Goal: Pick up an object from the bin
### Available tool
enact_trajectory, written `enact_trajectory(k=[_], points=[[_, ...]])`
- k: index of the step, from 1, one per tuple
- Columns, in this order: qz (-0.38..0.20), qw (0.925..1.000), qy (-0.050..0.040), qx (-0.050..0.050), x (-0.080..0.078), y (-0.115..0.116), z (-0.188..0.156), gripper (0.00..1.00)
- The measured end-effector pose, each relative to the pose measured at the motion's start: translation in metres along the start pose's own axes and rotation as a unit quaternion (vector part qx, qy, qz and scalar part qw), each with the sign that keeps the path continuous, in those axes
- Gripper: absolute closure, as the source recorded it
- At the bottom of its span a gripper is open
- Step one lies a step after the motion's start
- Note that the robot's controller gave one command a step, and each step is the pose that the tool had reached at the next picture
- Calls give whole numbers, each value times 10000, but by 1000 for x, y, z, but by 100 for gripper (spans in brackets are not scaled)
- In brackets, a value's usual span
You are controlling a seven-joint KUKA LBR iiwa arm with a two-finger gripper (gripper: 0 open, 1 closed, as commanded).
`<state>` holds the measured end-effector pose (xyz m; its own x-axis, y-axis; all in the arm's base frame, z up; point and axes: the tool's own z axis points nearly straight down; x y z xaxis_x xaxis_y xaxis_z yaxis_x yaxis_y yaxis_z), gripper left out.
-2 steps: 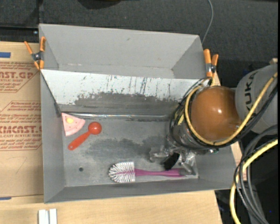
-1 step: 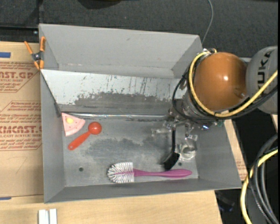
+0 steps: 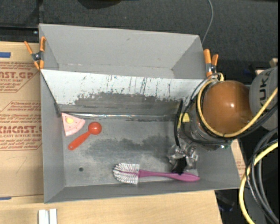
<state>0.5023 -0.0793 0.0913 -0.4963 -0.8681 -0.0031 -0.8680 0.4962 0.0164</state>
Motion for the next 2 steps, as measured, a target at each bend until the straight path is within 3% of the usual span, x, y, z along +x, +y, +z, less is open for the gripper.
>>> enact_trajectory(k=[1, 2], points=[[-1, 10000, -3, -1, 0, 0, 0, 100], [-108, 9999, -15, 4, 1, -3, -66, 100]])
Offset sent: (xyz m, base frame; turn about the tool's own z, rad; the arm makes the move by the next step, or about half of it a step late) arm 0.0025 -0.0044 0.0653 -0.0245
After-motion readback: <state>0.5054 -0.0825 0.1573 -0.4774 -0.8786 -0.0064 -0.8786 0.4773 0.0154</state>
